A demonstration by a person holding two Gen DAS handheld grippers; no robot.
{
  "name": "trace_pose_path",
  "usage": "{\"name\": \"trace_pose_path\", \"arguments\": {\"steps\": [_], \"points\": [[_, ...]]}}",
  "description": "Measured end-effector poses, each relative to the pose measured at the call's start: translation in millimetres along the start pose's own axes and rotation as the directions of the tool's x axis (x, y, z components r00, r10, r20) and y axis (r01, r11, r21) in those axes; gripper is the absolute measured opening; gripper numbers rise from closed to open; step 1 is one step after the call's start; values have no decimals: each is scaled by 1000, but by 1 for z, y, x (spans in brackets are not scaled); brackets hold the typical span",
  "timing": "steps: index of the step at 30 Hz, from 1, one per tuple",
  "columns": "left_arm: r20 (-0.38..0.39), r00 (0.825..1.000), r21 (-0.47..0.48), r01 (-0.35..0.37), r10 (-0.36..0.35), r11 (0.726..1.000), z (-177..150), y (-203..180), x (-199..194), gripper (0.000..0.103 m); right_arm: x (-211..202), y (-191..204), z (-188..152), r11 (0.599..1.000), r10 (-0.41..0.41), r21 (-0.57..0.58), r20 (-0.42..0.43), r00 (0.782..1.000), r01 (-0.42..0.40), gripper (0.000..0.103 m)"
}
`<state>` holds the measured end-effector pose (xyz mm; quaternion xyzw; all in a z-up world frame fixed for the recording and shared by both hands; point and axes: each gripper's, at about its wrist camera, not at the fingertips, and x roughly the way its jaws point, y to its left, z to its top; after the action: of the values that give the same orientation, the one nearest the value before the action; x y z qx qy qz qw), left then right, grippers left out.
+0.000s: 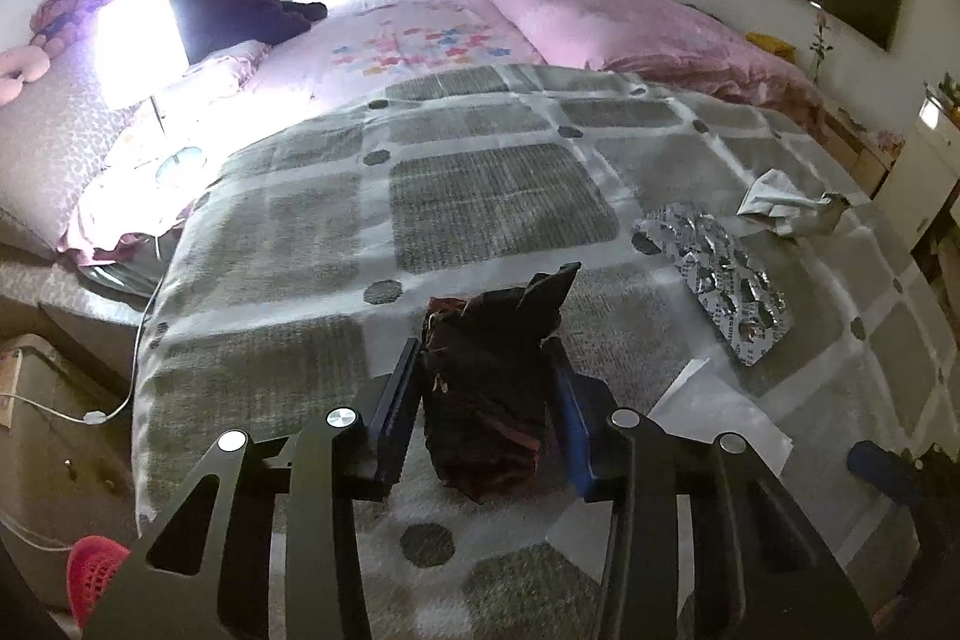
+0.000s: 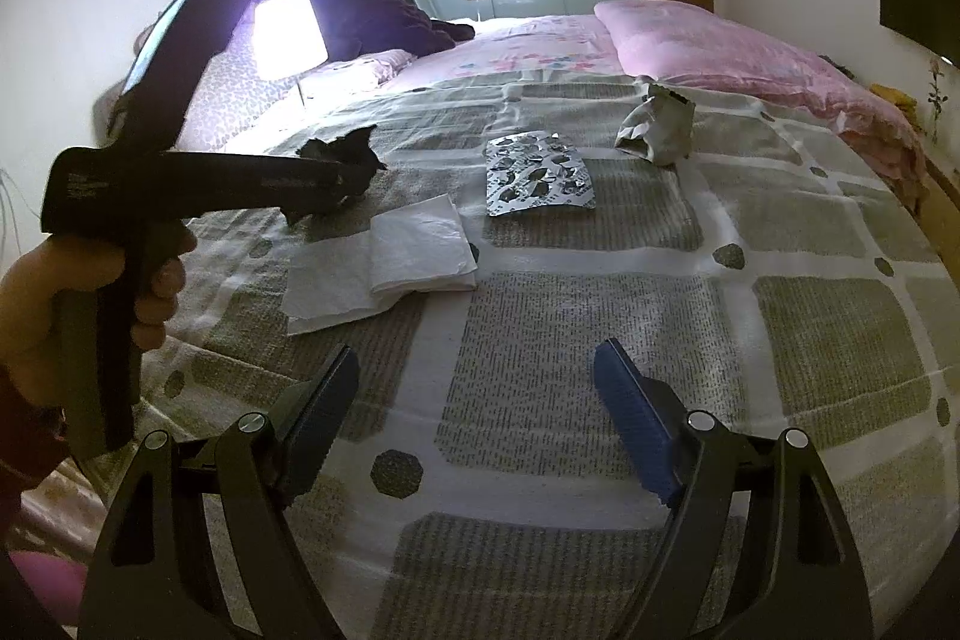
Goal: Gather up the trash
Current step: 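Grasp the dark cloth on the blanket with the left tool, then grasp the white tissue beside the blister pack with the right tool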
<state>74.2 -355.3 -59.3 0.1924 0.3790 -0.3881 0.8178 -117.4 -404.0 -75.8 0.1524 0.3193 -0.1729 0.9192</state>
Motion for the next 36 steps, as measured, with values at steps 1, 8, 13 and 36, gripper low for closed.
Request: {"name": "trace_pose_path", "arguments": {"steps": [1, 8, 13, 36], "points": [[5, 1000, -3, 3, -3, 1000, -1, 1, -4, 38, 0, -1, 0, 1000, 2, 1, 0, 1000, -2, 78], [55, 998, -14, -16, 16, 1000, -17, 13, -36, 38, 0, -1, 1, 1000, 4, 3, -10, 1000, -4, 78], [72, 997, -35, -34, 36, 999, -36, 25, -60, 38, 2, 0, 6, 1000, 2, 7, -35, 999, -2, 78], [78, 993, -83, -78, 85, 993, -104, 63, -118, 38, 46, 51, 48, 983, 10, -181, -95, 995, -28, 78]]}}
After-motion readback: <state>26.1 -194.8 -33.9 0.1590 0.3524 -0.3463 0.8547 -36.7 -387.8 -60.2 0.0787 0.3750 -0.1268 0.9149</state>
